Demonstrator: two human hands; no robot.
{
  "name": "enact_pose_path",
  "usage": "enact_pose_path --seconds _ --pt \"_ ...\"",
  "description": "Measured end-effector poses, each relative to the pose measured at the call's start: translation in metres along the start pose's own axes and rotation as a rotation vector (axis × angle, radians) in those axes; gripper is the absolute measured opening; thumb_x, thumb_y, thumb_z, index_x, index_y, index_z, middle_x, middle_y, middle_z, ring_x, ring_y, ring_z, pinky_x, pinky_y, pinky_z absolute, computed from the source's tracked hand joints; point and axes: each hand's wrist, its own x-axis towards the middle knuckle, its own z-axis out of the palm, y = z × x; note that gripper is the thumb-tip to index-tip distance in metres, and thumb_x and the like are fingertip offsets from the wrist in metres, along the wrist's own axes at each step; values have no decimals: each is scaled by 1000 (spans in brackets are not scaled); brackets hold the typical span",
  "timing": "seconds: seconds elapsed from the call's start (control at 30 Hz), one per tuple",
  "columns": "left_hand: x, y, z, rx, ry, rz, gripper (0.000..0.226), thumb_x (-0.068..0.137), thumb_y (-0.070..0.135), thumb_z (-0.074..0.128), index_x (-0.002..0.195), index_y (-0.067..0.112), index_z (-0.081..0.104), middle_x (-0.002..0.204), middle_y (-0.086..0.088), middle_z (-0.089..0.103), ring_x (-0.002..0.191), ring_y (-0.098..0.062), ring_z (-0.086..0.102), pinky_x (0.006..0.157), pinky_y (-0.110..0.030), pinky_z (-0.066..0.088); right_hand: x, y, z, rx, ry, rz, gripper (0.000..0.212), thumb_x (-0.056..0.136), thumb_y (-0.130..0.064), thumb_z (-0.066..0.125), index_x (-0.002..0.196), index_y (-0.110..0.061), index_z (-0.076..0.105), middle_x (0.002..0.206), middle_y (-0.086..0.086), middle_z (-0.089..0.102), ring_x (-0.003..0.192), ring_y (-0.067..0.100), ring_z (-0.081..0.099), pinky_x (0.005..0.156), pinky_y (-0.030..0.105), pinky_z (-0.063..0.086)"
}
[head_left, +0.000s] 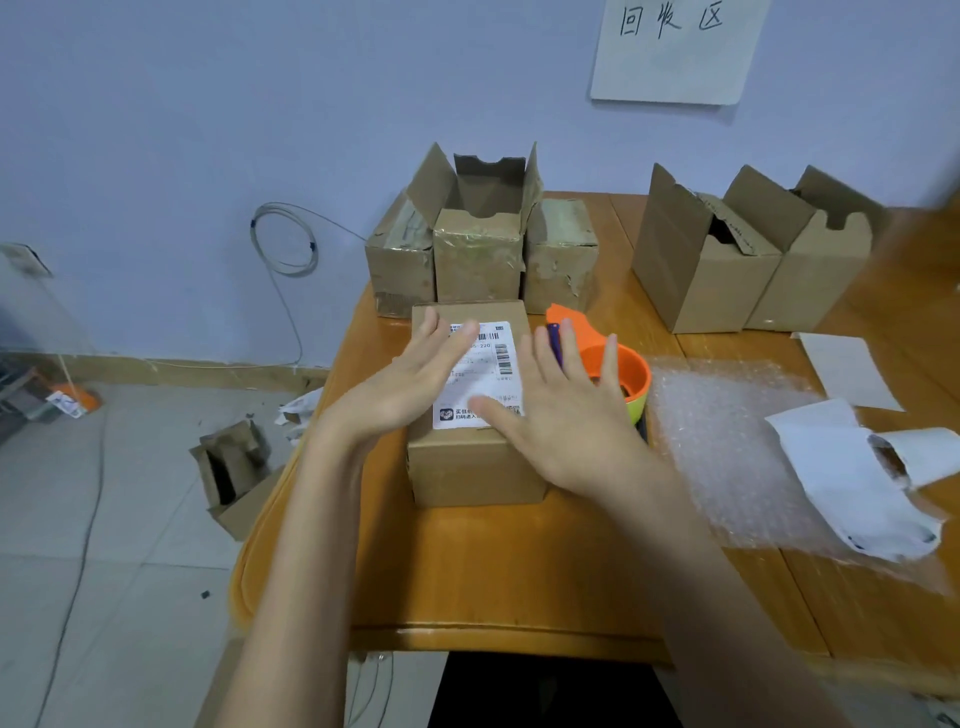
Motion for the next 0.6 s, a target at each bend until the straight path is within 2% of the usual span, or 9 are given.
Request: enact_pose_path --seconds 0.03,0.1,0.17,0.3,0.37,0.6 --pt "4 -1 3 54 64 -28 63 96 63 18 153 36 9 160 18 -5 149 -13 -8 120 -47 -5 0 3 -7 53 -1 -1 75 99 -57 21 155 -13 0 163 6 -3 147 24 -18 113 56 -15" --pt "11 -3 10 192 255 -26 58 100 56 14 150 31 28 161 9 14 150 -20 -1 120 -51 -4 10 4 -14 249 117 -54 60 103 -34 33 155 -15 10 163 1 5 149 18 -8 116 52 -8" --pt "15 -7 19 288 416 40 52 105 41 17 147 20 39 159 4 25 150 -20 7 120 -48 2 23 -5 -13 302 178 -90 53 104 -25 30 154 -15 15 162 -4 9 149 13 -1 118 50 -3" --pt "16 -21 30 557 371 -10 52 106 34 16 156 23 8 162 9 -1 150 -20 3 119 -46 4 32 -14 10 195 104 -71 56 104 -41 15 156 -20 3 163 -5 -4 148 14 -13 117 52 -11" --pt "17 -21 31 607 341 -59 54 105 36 13 156 24 0 162 9 -10 150 -22 1 119 -49 4 30 -12 13 206 89 -25 60 103 -47 12 155 -21 -3 162 -6 -11 147 19 -18 116 51 -16" --pt "18 -22 30 464 317 -49 54 105 36 17 156 25 1 161 13 -14 150 -25 0 117 -55 11 11 -8 15 199 91 25 69 100 -53 12 154 -15 -10 161 2 -17 147 24 -18 119 49 -8"
